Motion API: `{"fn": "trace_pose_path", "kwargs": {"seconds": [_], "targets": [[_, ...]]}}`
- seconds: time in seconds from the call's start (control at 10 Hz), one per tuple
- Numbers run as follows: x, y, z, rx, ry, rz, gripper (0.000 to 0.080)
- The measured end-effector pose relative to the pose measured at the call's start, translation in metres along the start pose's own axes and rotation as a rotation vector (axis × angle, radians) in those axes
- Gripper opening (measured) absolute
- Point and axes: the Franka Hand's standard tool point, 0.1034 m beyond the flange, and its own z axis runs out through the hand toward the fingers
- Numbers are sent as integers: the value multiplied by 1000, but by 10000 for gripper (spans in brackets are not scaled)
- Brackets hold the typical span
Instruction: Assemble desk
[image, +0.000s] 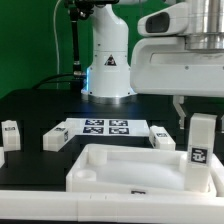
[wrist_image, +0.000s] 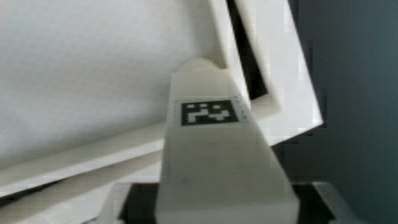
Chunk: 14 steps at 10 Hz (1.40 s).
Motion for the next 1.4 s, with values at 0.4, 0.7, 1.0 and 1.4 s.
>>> {"fn": "trace_pose_path", "kwargs": {"seconds": [0.4, 0.7, 1.0, 1.4], "targets": [[10, 16, 0, -32, 10, 188, 297], [9, 14, 0, -26, 9, 211, 594], [7, 13, -1, -25, 9, 200, 646], [-17, 11, -29, -2, 6, -101, 649]]}}
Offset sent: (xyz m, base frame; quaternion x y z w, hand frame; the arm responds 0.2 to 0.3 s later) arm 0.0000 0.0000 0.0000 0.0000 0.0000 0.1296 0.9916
